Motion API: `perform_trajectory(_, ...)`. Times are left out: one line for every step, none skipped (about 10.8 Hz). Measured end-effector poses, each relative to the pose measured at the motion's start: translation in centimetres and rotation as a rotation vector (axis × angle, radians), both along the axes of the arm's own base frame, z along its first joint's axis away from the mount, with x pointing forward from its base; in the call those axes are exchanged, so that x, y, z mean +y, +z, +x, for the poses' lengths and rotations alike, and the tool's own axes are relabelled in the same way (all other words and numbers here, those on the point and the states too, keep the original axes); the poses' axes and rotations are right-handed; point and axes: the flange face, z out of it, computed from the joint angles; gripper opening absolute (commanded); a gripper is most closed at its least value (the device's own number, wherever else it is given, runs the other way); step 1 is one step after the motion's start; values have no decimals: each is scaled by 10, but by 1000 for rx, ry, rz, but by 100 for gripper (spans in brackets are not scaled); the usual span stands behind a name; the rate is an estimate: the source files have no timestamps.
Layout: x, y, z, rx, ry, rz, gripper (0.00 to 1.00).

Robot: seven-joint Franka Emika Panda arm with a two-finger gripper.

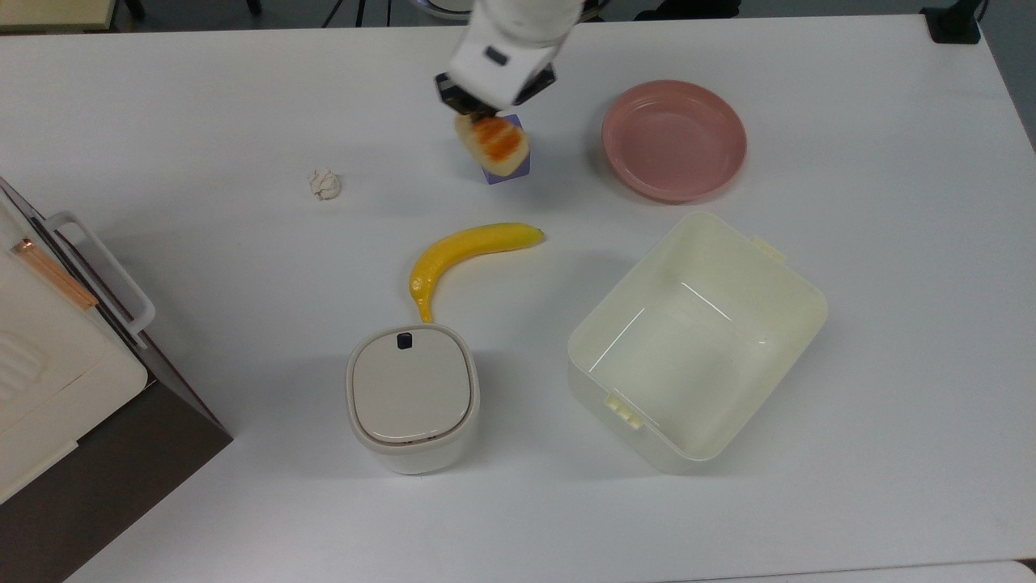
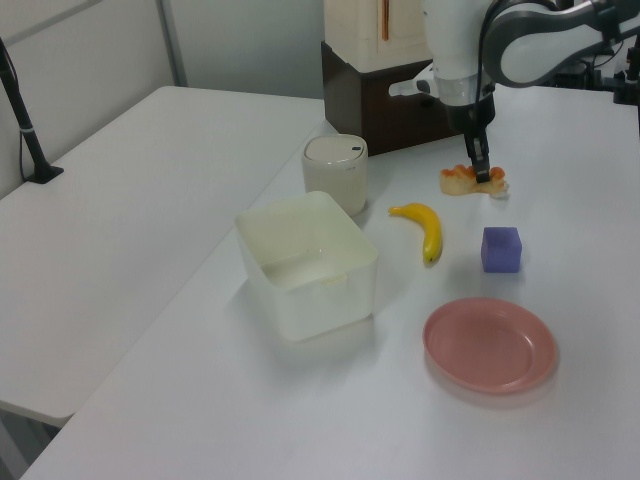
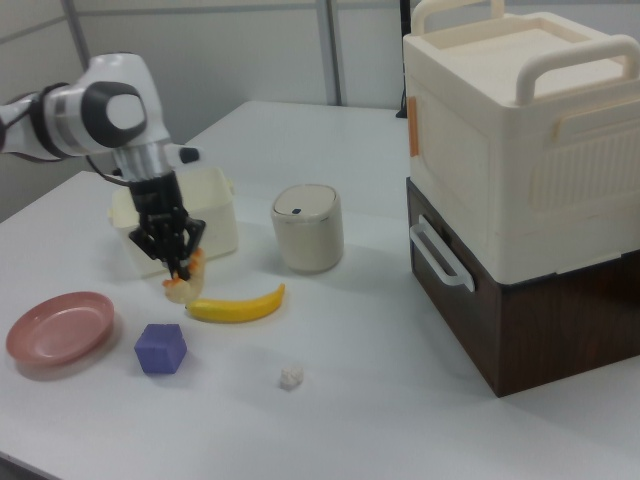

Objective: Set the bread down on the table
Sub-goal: 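Lift the bread roll off the plate and carry it beside the purple cube, then lower the bread roll onto the table and open the gripper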

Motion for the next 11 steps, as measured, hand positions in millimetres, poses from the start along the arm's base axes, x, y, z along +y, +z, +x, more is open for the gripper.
perform_trajectory(-17, -6, 4, 4, -54, -1, 0)
perform_trajectory(-24, -14, 8, 7, -83, -5, 0)
perform_trajectory(-22, -23, 11, 15, -92, -11, 11)
perform_trajectory(-19, -30, 13, 24, -93, -17, 26)
perform_trajectory(-17, -36, 14, 32, -95, -21, 52)
perform_trajectory(-17, -40, 15, 37, -96, -23, 76)
perform_trajectory(-17, -40, 15, 37, -99, -25, 100)
perform_trajectory(-17, -39, 16, 34, -101, -25, 100)
perform_trajectory(-17, -37, 17, 30, -102, -24, 100)
perform_trajectory(-18, -33, 19, 20, -105, -23, 100)
perform_trajectory(-18, -25, 22, 1, -113, -20, 100)
